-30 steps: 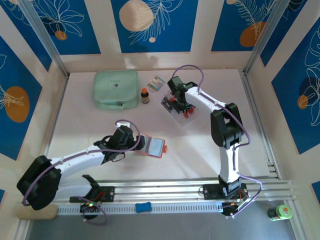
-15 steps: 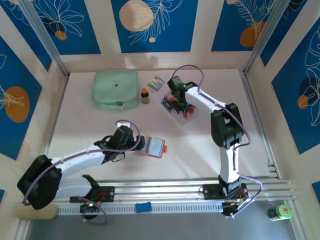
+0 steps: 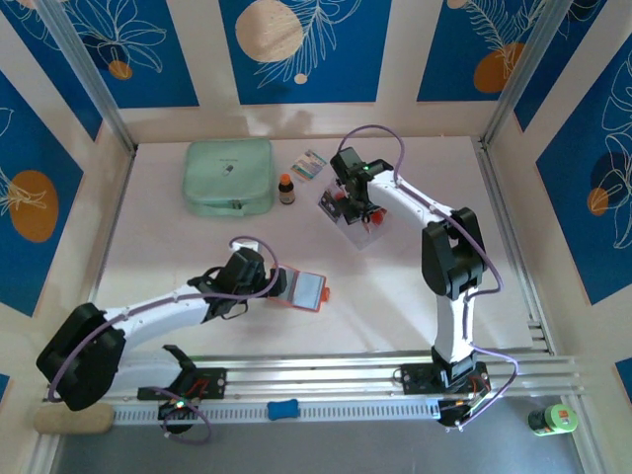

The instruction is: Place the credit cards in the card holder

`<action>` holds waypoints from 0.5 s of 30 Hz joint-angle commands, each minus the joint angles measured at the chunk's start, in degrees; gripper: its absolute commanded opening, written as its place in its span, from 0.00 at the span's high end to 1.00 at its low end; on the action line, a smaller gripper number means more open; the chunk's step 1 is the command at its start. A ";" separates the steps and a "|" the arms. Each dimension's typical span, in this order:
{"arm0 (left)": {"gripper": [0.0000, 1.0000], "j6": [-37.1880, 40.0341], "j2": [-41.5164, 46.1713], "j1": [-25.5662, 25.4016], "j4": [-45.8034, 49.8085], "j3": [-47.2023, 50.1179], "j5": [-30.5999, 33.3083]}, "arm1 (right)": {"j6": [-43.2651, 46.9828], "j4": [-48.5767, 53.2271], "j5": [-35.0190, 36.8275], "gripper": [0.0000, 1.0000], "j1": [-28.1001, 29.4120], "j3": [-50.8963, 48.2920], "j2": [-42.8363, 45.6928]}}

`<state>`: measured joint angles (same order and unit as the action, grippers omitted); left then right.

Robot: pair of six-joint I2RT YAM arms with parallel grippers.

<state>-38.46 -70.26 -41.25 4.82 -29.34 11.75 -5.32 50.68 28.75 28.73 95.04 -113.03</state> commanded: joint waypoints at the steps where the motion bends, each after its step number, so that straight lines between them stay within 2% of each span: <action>1: 0.00 2.08 -0.78 -0.10 0.12 -3.00 -1.24 | 0.42 2.09 0.34 1.00 0.95 2.61 3.84; 8: 0.00 4.48 -4.14 -0.07 1.05 -6.74 -2.82 | -1.62 2.72 -1.39 1.00 2.47 2.49 8.50; 11: 0.00 4.99 -6.12 -0.12 1.24 -8.09 -3.43 | -4.01 1.42 -3.70 1.00 2.10 -0.78 12.03; 15: 0.00 5.18 -8.62 -0.31 1.41 -9.61 -4.18 | -8.52 -2.21 -10.22 1.00 0.05 -8.52 18.67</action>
<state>-34.54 -77.49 -41.28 5.26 -36.93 8.97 -9.28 50.09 24.51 30.35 90.76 -98.96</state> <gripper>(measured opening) 0.998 0.044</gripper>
